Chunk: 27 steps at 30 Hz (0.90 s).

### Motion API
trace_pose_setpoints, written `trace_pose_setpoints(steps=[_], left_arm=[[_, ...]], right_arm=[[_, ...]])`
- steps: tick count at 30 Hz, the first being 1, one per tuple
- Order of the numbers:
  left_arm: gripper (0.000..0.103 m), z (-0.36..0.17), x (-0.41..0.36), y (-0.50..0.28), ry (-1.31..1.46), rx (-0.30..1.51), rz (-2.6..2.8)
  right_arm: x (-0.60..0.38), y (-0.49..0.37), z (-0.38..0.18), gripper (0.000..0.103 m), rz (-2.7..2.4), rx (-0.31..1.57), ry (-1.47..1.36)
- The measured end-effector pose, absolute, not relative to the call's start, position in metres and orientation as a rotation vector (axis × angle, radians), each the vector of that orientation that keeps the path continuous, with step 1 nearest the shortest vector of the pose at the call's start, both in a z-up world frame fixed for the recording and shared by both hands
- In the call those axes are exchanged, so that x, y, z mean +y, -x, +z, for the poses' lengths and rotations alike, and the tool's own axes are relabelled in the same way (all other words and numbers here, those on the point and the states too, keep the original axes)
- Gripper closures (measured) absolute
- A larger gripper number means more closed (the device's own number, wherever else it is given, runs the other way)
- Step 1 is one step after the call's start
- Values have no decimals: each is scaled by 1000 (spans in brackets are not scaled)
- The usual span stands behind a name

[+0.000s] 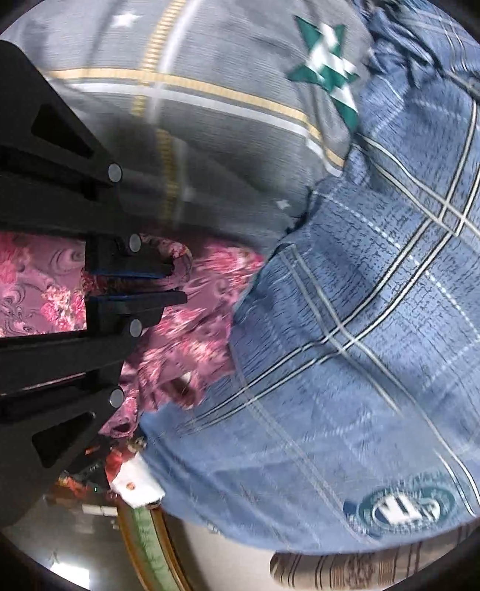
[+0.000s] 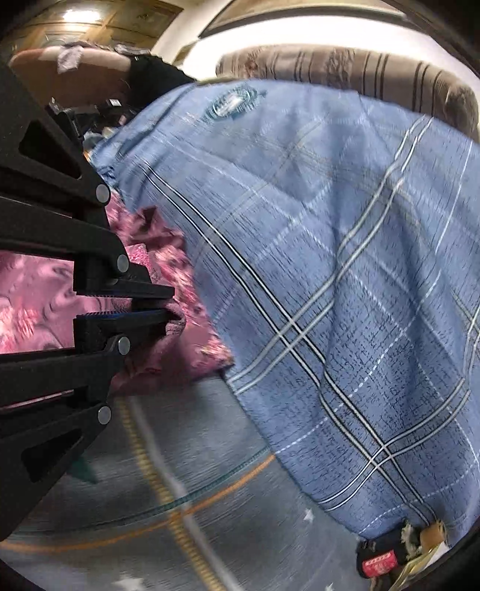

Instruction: Fold small clothes

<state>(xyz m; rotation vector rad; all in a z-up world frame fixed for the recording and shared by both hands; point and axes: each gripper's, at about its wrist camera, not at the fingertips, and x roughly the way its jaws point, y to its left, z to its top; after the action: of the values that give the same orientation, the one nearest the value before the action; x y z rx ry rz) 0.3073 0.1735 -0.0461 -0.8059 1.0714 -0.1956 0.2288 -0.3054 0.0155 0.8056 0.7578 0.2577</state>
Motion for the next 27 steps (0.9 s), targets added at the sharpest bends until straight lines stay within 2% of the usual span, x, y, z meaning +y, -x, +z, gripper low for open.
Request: trace_pose_setpoints(steps=[4,6,9,10,11,13,18,21,25,26,27], left_arm=[[99,-54,179,-328,823,1150,-174],[98,-52,187,-327,885,1157,-211],[96,-45,200,-323,963,1126,-287],[94,-44,202,-321,962,1124,-301],[94,-42,202,-320,947,1126,-300],[93,-39,203,-316,915,1126,-286],[92,-40,212,-309,1018,1068,-254],[91,-37,206,-311,967,1080,-252],[91,-33,210,-317,1062,1029,-288],[88,-29,212,-318,1067,1014,-282],[73,-25,214,-319,1052,998,-261]], right_arm=[[-312,-250,6,100,146,785,-796],[-320,-253,3,94,114,807,-808],[-327,-250,8,92,158,794,-826],[-329,-248,9,85,158,803,-816],[-331,-247,11,73,150,813,-800],[-331,-246,11,65,132,847,-758],[-323,-247,5,64,136,898,-733],[-312,-252,3,62,150,930,-698],[-288,-264,2,58,150,975,-581],[-285,-266,1,58,144,987,-555],[-279,-268,0,58,137,994,-532]])
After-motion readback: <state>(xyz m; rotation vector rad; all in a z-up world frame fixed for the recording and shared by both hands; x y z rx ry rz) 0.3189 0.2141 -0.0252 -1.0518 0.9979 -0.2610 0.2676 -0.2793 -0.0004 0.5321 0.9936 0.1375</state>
